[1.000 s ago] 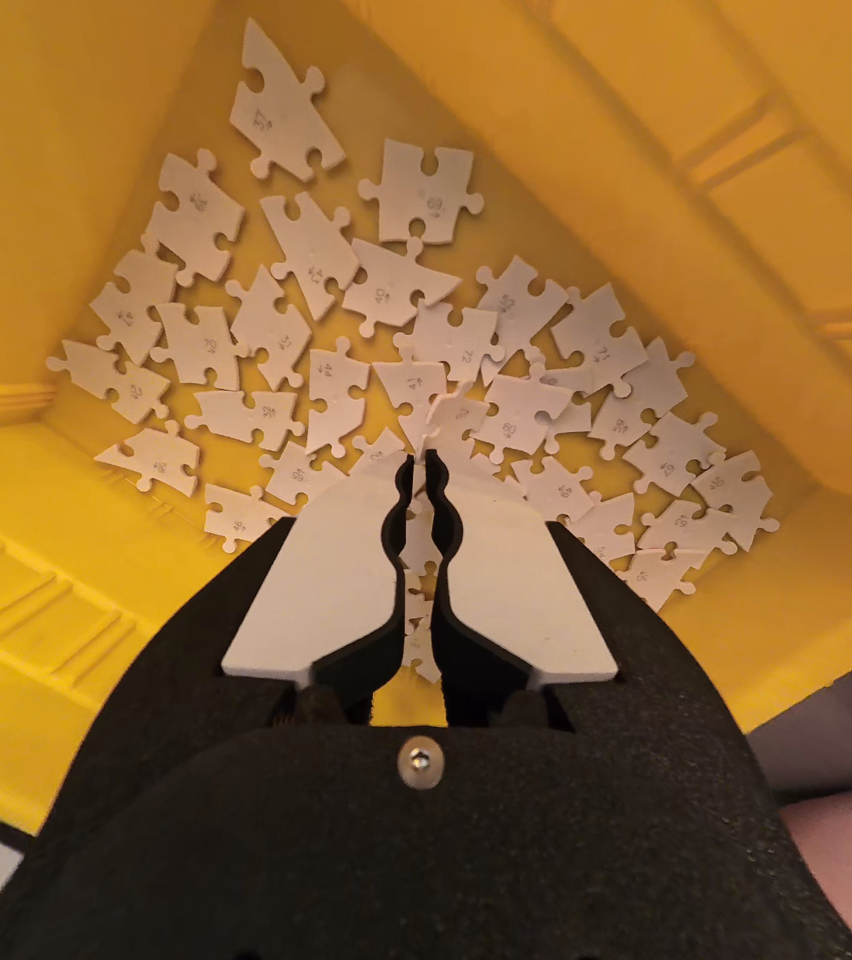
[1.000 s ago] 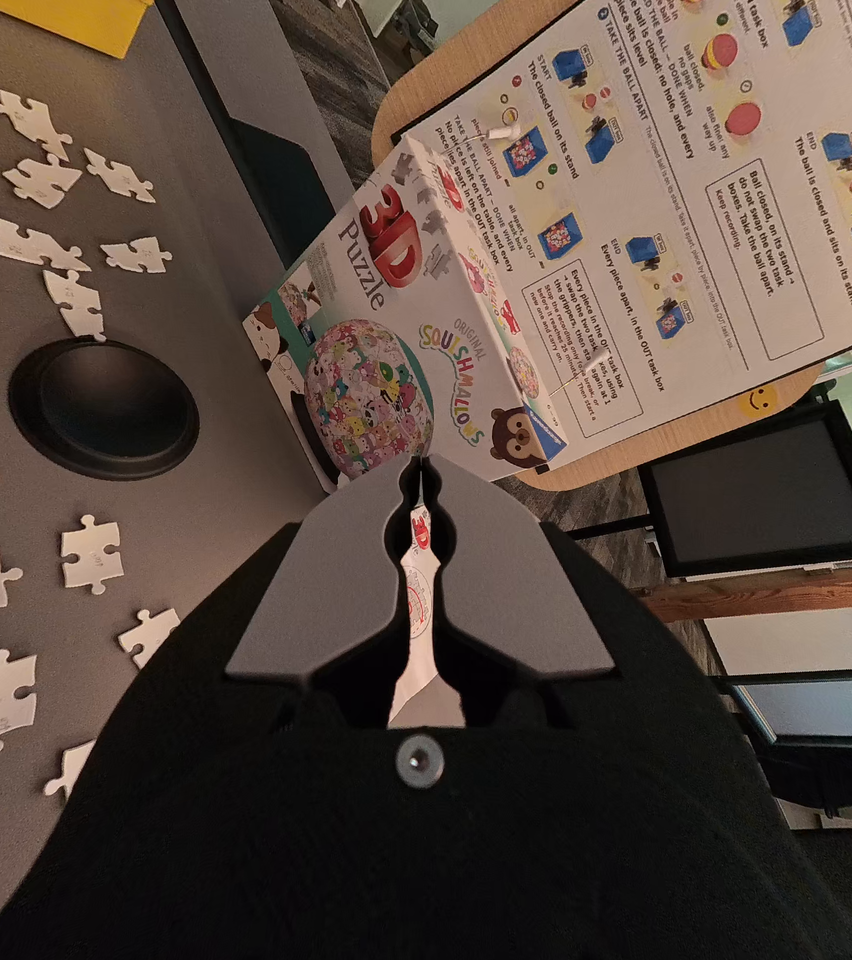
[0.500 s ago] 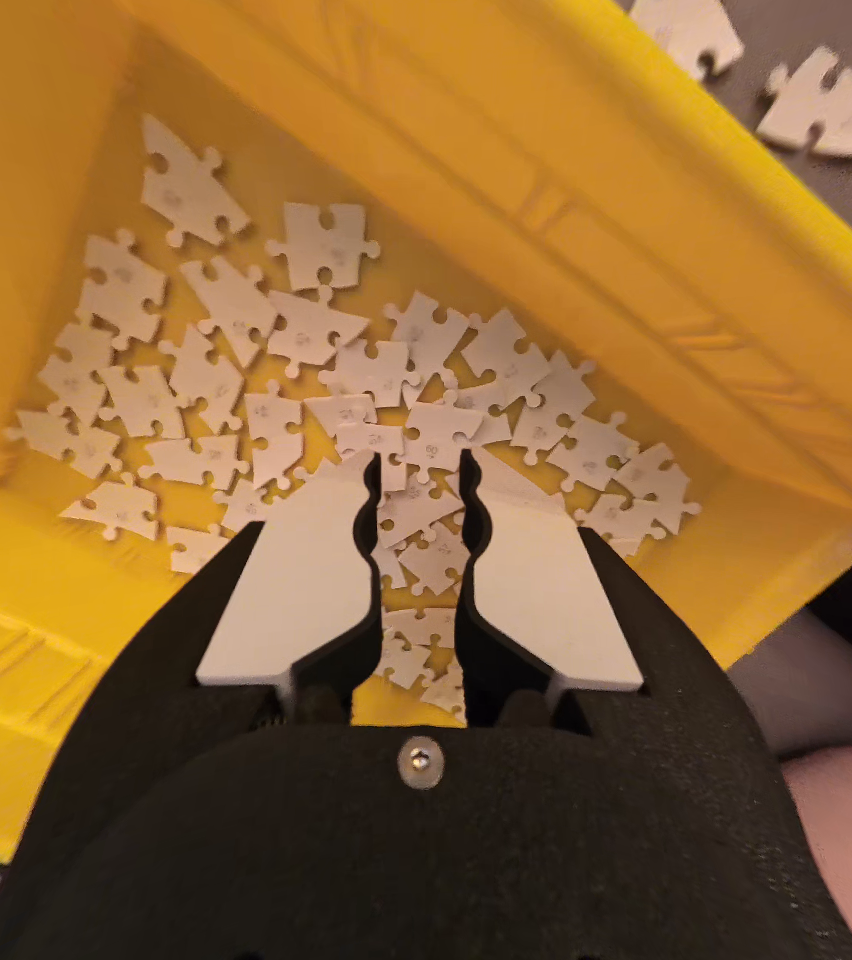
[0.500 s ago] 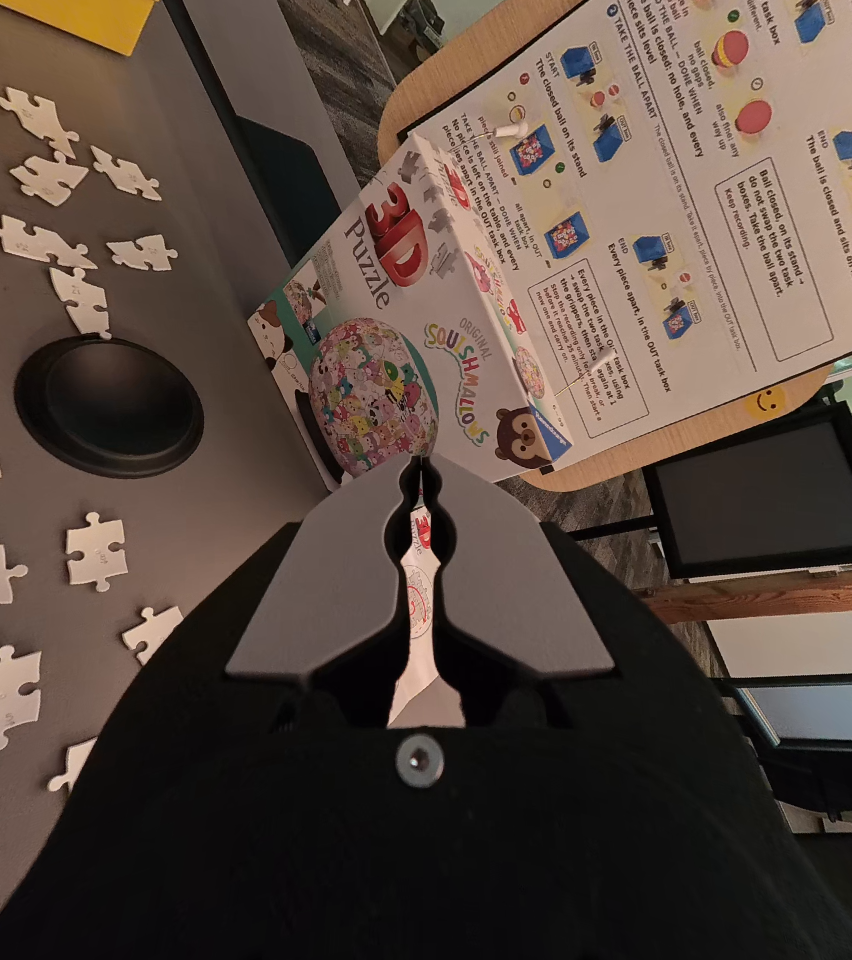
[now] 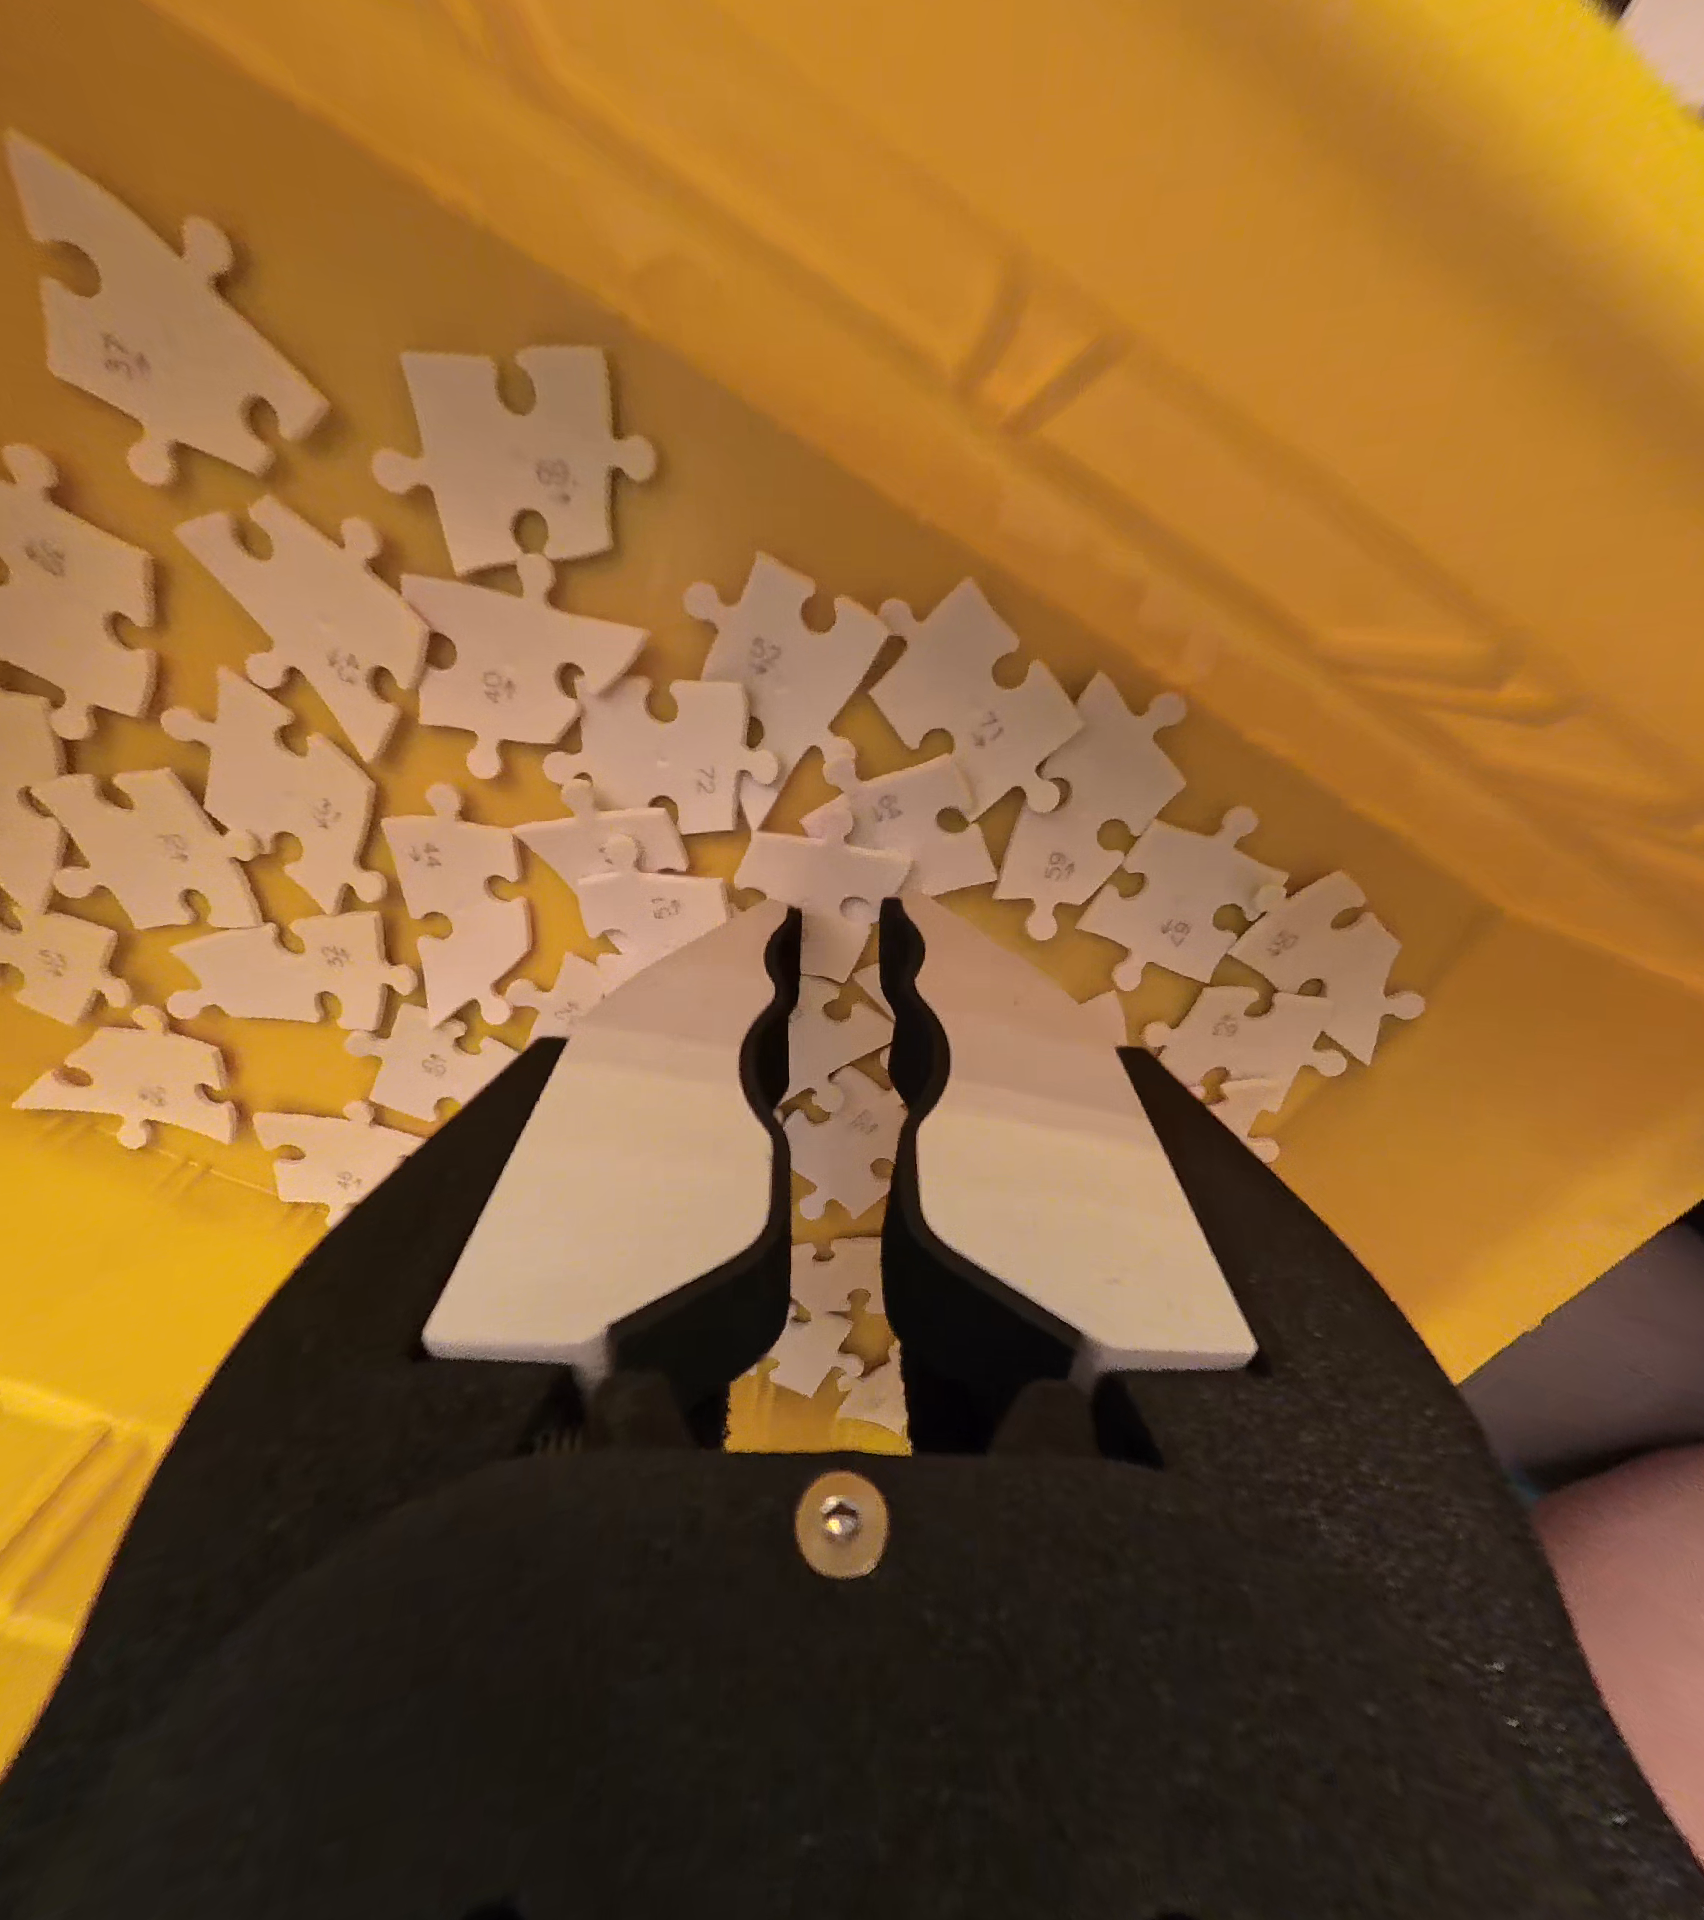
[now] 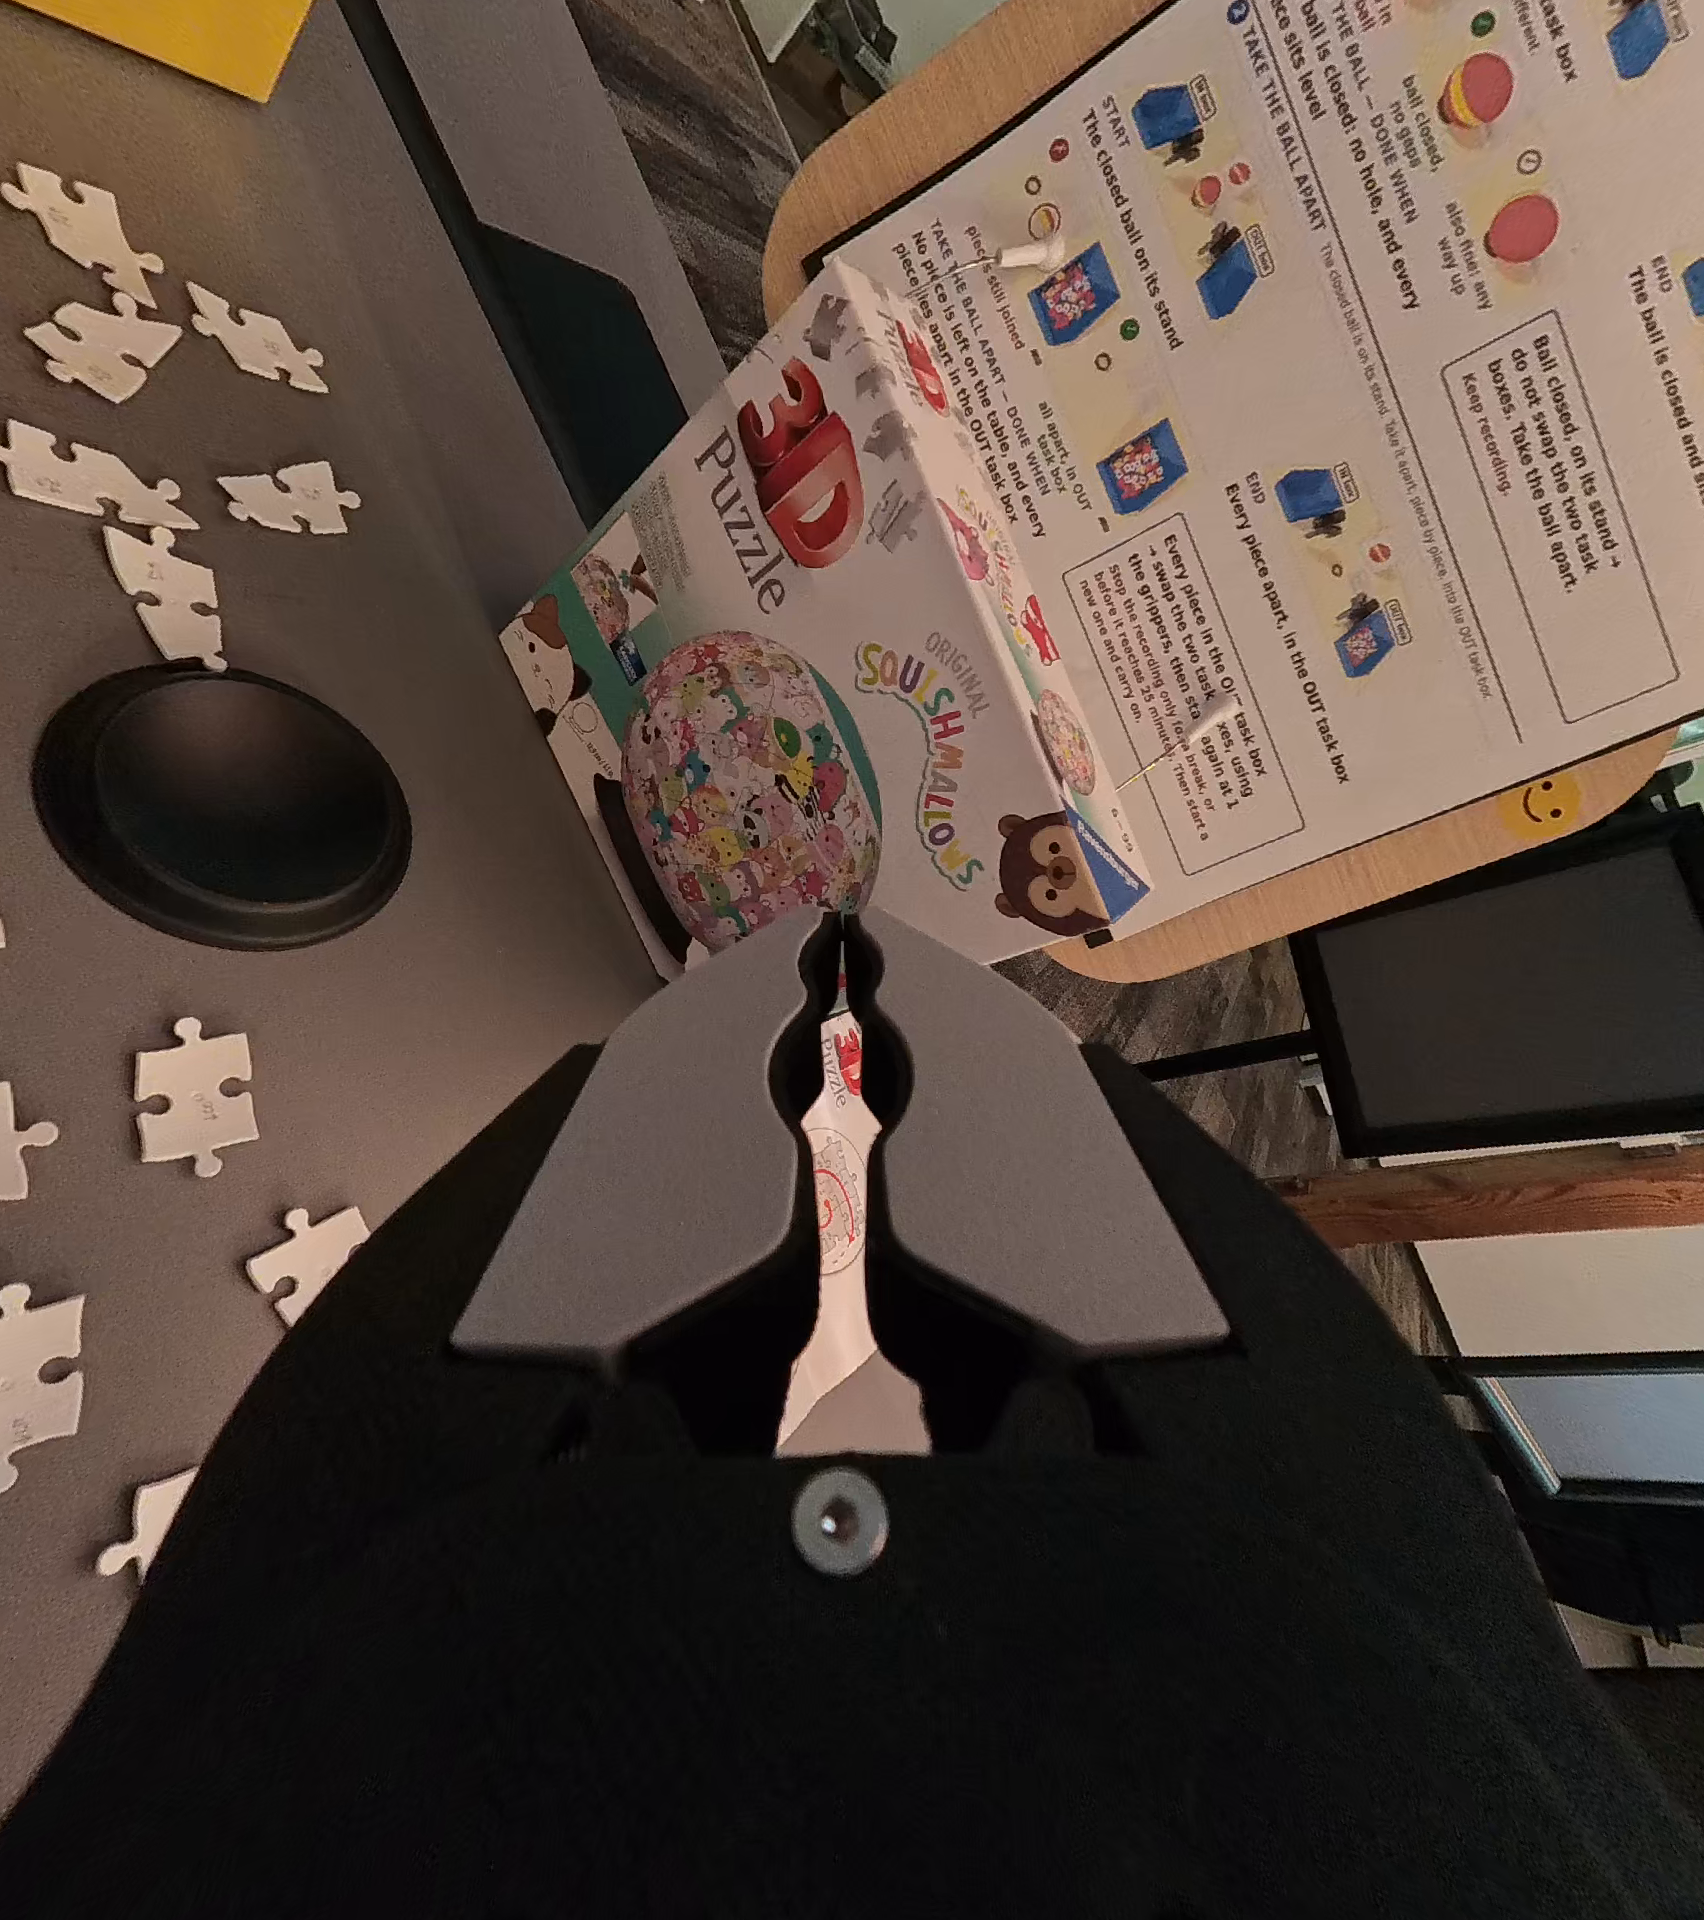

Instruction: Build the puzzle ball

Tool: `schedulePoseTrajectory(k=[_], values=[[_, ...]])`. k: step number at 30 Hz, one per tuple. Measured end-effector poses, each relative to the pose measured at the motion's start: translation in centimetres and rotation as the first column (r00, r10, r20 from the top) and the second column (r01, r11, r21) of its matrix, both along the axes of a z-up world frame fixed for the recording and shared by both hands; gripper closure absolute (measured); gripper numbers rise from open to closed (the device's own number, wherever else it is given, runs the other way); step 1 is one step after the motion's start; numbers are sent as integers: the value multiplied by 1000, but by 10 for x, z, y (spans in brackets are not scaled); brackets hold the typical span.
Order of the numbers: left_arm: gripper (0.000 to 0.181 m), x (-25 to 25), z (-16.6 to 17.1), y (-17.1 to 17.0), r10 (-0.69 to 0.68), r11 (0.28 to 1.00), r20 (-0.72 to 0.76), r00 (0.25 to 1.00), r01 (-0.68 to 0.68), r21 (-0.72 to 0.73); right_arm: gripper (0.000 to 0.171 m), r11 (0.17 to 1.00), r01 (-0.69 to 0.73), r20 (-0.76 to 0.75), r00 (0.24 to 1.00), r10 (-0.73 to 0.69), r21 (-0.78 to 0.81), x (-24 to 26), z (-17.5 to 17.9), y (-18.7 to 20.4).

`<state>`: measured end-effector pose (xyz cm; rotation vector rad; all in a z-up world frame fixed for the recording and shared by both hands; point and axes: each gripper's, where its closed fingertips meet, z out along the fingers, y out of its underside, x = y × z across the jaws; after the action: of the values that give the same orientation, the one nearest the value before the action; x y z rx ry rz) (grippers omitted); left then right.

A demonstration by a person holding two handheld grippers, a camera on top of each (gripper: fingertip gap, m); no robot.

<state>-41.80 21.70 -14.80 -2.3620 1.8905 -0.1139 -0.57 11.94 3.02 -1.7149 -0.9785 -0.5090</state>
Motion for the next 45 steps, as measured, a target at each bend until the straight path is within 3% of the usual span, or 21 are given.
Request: schedulePoseTrajectory(k=[6,13,20,30,45], values=[[161,-9,10,2,44,999,-11,999,-43,25,170,1000,-6,5,1000,6,-9,-2,-3,1],[157,-55,12,-14,205,977,-198,958,-212,-16,170,1000,-6,10,1000,6,-16,-1,-5,2],[128,-53,20,-15,329,938,-135,935,-340,-66,170,1000,-9,15,1000,10,-26,-3,-8,2],[131,-62,19,-31,355,913,-183,917,-382,-145,170,999,-10,18,1000,11,-30,-3,-9,2],[135,-72,29,-40,402,897,-235,885,-432,-95,170,999,-23,-38,999,22,-46,-1,-16,3]])
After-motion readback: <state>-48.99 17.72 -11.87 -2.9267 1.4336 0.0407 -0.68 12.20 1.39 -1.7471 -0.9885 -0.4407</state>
